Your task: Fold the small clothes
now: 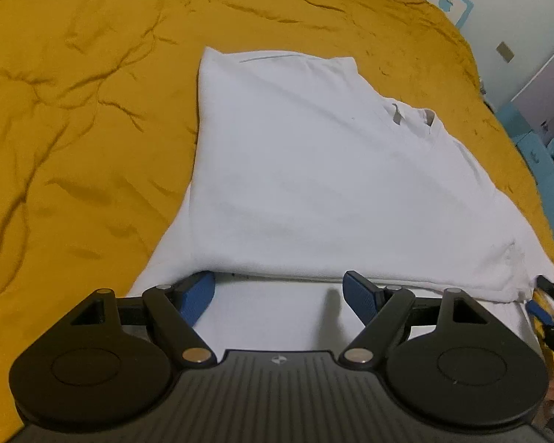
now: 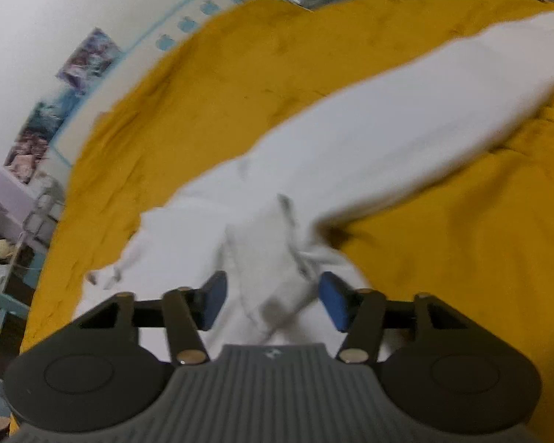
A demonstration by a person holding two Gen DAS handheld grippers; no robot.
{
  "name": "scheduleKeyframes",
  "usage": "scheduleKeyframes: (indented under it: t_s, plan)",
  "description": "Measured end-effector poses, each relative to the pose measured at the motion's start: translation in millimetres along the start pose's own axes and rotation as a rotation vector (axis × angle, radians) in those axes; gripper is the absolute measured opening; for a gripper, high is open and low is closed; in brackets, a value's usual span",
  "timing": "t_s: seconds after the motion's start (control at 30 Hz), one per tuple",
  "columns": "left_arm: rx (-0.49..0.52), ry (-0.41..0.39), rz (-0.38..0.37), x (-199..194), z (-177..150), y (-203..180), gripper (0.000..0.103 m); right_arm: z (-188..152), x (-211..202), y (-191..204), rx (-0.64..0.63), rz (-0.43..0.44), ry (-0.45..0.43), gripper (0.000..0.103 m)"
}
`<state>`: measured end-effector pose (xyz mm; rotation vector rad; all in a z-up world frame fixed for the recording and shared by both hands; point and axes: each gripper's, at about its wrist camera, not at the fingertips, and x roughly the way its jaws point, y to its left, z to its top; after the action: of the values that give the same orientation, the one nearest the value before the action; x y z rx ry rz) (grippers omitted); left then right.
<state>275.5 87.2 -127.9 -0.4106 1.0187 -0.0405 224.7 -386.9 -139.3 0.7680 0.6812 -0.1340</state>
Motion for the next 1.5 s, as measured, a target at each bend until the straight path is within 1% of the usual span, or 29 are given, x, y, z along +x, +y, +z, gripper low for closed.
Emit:
scheduleKeyframes:
  t_s: [0.07,0.17,0.23,0.3,0.4,0.47,0.53,0.67,0.73,0.8,0.83,0.93,1.0,1.03,1.07,1.1,1.13,1.23,1.33,1.4,1.5]
  plan:
    - [0.015,0.0,-0.007,-11.3,-1.3,-12.9,0.092,7.6,-25.4,-13.3,0.022,0.024,-0.061,0.048]
    - [0.059,-0.019,-0.042,-28.2,-4.4,-34.6,0.092,31.1,-70.3,-46.1,0.044,-0.012,-0.173,0.048]
    - [0.09,-0.019,-0.085,-37.4,-8.9,-53.9,0.092,51.3,-98.5,-76.9,0.086,-0.046,-0.25,0.048]
    - [0.113,-0.004,-0.128,-40.5,-14.5,-73.0,0.092,72.6,-119.2,-110.9,0.165,-0.108,-0.318,0.049]
    - [0.133,0.022,-0.196,-36.4,-25.6,-100.6,0.092,97.1,-135.9,-163.4,0.315,-0.174,-0.409,0.049]
    - [0.148,0.038,-0.222,-29.2,-31.0,-115.1,0.092,109.1,-139.1,-193.6,0.395,-0.198,-0.439,0.049]
    - [0.165,0.059,-0.22,-20.3,-36.1,-127.8,0.092,118.6,-134.9,-215.1,0.47,-0.208,-0.44,0.049]
    - [0.183,0.1,-0.216,-7.0,-39.9,-140.4,0.092,121.2,-110.8,-225.8,0.558,-0.232,-0.469,0.047]
    - [0.197,0.112,-0.204,-4.8,-43.6,-144.7,0.092,122.8,-107.4,-233.0,0.573,-0.238,-0.489,0.048]
    - [0.206,0.119,-0.19,-3.2,-44.1,-147.4,0.092,128.0,-101.3,-237.7,0.583,-0.253,-0.527,0.048]
    - [0.207,0.122,-0.187,-1.3,-44.1,-148.1,0.092,125.4,-96.6,-234.2,0.597,-0.26,-0.547,0.048]
    - [0.21,0.138,-0.181,4.5,-46.3,-149.7,0.092,134.4,-84.9,-241.6,0.628,-0.269,-0.581,0.049]
    - [0.208,0.147,-0.182,7.6,-47.4,-150.0,0.092,140.4,-81.2,-239.7,0.606,-0.281,-0.588,0.048]
    - [0.206,0.147,-0.18,8.7,-47.9,-149.6,0.092,142.0,-75.2,-240.8,0.589,-0.283,-0.587,0.045]
    - [0.203,0.147,-0.177,9.0,-48.0,-149.1,0.092,144.3,-73.2,-239.5,0.567,-0.289,-0.584,0.033]
    - [0.2,0.146,-0.172,8.5,-48.2,-148.3,0.092,146.3,-72.3,-238.2,0.551,-0.298,-0.575,0.024]
    - [0.196,0.141,-0.17,7.2,-48.3,-147.0,0.092,147.7,-71.9,-237.7,0.544,-0.297,-0.566,0.008]
    - [0.184,0.118,-0.189,-1.3,-47.6,-138.4,0.092,155.7,-75.3,-230.3,0.524,-0.263,-0.571,0.007]
    - [0.163,0.109,-0.199,-9.7,-45.1,-126.3,0.092,165.7,-85.1,-195.7,0.441,-0.208,-0.583,0.006]
    - [0.147,0.107,-0.202,-15.2,-43.2,-115.7,0.092,167.4,-91.1,-159.7,0.38,-0.13,-0.585,0.006]
    - [0.091,0.078,-0.216,-28.0,-41.7,-94.2,0.092,161.8,-92.2,-91.4,0.289,0.023,-0.562,0.006]
